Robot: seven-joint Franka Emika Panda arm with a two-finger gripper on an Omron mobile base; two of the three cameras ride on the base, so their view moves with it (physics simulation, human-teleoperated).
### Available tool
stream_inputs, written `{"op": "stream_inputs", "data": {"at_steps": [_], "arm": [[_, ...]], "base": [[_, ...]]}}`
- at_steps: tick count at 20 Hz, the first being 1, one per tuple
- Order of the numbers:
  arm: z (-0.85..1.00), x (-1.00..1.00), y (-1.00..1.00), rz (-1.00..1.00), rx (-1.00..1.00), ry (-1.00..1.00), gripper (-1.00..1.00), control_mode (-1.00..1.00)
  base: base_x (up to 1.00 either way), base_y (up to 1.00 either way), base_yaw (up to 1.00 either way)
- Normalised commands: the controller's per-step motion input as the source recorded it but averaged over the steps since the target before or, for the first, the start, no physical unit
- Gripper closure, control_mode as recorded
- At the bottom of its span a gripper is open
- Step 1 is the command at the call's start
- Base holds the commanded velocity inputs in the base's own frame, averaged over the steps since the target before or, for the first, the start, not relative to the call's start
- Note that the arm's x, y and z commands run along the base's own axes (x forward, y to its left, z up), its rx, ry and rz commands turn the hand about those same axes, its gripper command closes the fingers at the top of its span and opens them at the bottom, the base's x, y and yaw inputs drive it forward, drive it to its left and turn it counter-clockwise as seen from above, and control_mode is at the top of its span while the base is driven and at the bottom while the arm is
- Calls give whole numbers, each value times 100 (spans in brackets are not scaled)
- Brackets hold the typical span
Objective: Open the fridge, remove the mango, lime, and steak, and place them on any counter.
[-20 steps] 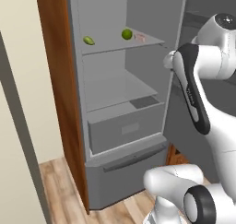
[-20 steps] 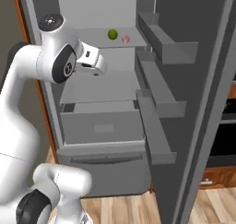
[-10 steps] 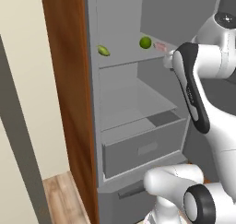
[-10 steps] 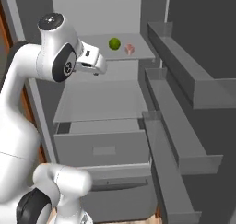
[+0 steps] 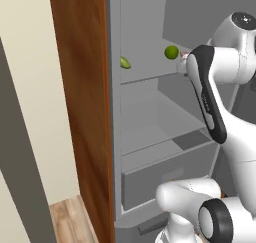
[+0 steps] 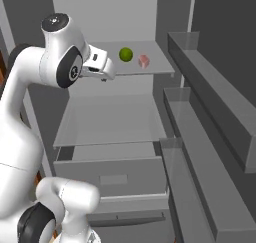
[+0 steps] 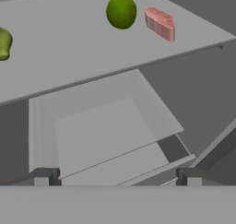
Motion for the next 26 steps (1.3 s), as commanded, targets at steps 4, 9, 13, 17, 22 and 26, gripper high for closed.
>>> {"op": "stream_inputs", "data": {"at_steps": [4, 9, 13, 17, 22, 26], "arm": [[0, 0, 0, 0, 0, 0, -100, 100], [0, 3, 0, 0, 0, 4, -100, -100], [0, 43, 0, 1, 0, 4, -100, -100], [0, 55, -4, 2, 0, 1, -100, -100], [0, 56, -6, 1, 0, 3, -100, -100], [-6, 76, 0, 0, 0, 4, -100, -100]], "base": [[77, 3, 0], [9, 0, 0], [0, 0, 0], [0, 0, 0], [0, 0, 0], [0, 0, 0]]}}
